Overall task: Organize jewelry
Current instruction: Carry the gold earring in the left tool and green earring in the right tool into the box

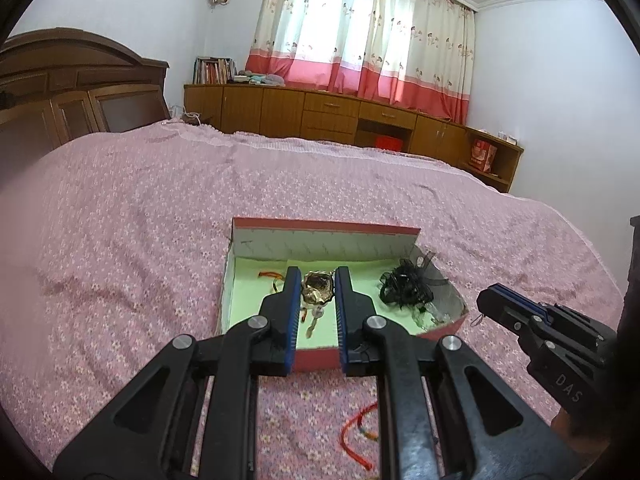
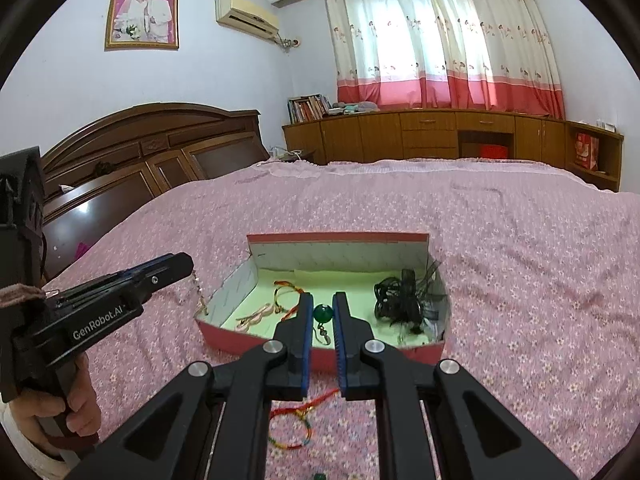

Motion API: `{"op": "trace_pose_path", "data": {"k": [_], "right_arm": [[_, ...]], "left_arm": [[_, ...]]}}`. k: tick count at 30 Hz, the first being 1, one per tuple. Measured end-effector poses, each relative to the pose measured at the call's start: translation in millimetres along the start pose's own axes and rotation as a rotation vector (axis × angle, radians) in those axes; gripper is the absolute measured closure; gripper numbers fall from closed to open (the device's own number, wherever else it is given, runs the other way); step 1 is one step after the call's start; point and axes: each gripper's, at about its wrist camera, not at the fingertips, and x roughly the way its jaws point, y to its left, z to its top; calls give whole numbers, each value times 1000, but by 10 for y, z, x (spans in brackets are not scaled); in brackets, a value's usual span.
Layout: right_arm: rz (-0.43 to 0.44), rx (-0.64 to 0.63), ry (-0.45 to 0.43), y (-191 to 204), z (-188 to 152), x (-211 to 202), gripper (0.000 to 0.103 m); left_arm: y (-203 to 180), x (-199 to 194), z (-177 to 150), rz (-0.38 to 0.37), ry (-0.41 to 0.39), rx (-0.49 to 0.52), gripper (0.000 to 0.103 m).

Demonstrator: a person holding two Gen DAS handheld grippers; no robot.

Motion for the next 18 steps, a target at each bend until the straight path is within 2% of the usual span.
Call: {"op": "trace_pose_path", "data": {"k": [11, 18], "right_arm": [[-23, 9, 5, -143, 93, 316, 92], [-39, 26, 64, -252, 58, 627, 92]], "left_arm": [[29, 341, 4, 13, 2, -5, 95], [53, 576, -60, 20, 49, -10, 95]]}}
